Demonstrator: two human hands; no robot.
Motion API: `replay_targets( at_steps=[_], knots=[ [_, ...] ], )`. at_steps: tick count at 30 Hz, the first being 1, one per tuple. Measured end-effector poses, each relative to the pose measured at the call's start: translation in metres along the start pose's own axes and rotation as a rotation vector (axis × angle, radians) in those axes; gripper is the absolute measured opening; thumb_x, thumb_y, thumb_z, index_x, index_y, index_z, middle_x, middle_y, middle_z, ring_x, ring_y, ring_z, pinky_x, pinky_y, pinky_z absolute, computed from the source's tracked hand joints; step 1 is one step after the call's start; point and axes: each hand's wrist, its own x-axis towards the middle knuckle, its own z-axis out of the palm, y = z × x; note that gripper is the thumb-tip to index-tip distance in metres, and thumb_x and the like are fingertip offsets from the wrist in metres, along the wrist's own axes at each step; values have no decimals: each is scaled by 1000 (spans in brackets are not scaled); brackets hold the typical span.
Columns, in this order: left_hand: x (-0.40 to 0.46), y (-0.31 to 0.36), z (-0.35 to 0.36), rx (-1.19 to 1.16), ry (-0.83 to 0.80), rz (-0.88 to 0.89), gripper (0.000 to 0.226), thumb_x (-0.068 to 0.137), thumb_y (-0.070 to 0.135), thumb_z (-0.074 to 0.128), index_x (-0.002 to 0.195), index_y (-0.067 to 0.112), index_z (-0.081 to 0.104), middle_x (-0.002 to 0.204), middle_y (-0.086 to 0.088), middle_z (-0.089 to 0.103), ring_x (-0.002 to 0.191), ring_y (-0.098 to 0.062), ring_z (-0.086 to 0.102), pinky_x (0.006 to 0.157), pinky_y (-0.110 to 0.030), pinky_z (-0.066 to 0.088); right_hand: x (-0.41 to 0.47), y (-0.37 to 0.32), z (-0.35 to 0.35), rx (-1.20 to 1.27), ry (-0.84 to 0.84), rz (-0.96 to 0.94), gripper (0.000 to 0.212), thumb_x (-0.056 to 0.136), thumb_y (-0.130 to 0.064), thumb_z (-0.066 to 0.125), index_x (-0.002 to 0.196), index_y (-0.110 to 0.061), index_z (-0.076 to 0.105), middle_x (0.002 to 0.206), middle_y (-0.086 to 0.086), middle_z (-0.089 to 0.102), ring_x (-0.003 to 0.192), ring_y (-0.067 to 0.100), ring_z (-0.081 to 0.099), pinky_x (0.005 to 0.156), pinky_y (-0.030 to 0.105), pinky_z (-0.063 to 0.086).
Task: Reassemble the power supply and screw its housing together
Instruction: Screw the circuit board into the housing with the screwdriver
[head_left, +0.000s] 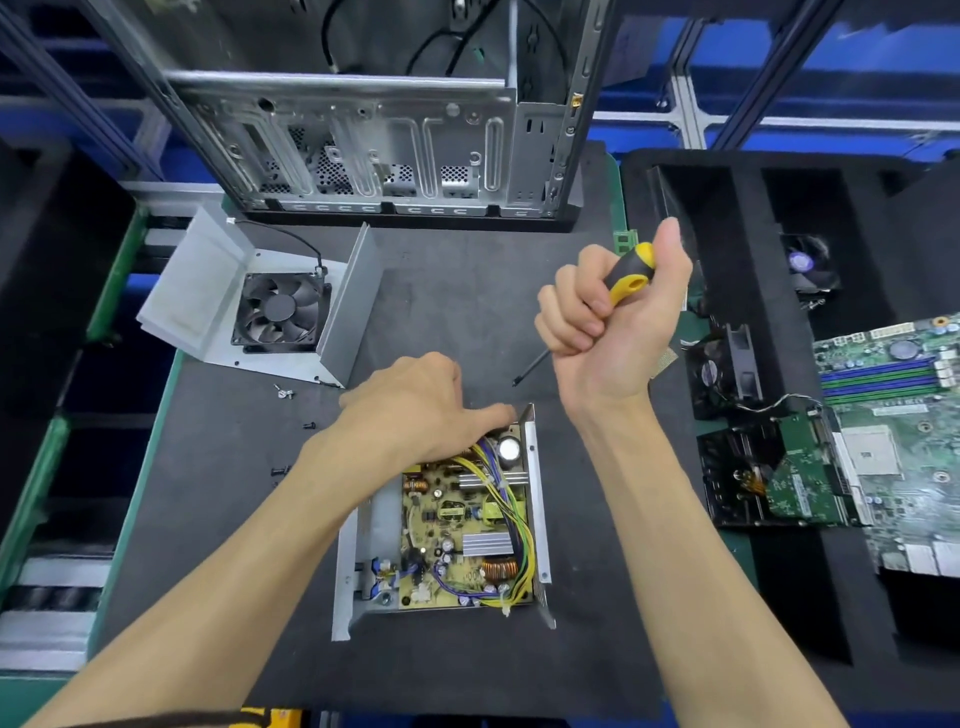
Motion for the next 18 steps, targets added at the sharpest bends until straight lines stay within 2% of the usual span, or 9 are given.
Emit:
replay_targets(
  at_steps=[4,8,12,14,16,18],
  knots=[
    [-2,4,6,0,68,5,58,64,80,52,73,23,55,83,2,65,85,-29,64,88,-43,54,-2,2,-2,-20,-8,18,58,100,-53,27,56,-17,19,47,-3,13,41,12,8,40,20,7],
    [-2,3,7,-131,24,-16,55,58,74,54,66,20,53,76,0,65,83,-29,65,86,-42,55,-3,-1,-3,-47,-29,43,57,98,-53,28,55,-17,20,45,-4,15,41,11,8,41,20,6],
    [-3,-8,13,-157,76,28,43,73,66,62,72,23,59,78,5,66,84,-23,65,80,-37,55,-2,1,-2,-52,-43,46,58,97,-52,30,51,-18,26,45,-4,16,40,11,9,41,21,6],
    [-11,-11,17,-82,191,121,38,80,66,60,79,28,58,86,12,61,89,-17,61,81,-37,50,-1,4,0,-50,-45,36,58,97,-52,29,50,-18,29,45,-4,17,40,11,9,41,21,5],
    [-23,-18,19,-11,415,217,37,83,69,52,89,32,58,96,13,56,96,-14,55,87,-39,40,-1,6,1,-38,-40,27,58,98,-52,29,50,-18,29,44,-5,17,41,12,9,41,22,5],
    [-34,-30,19,19,579,205,39,85,68,52,99,33,59,107,11,56,108,-17,52,96,-44,34,-2,7,1,-23,-32,20,58,97,-52,29,51,-19,27,44,-5,17,41,12,8,41,22,5]
  ],
)
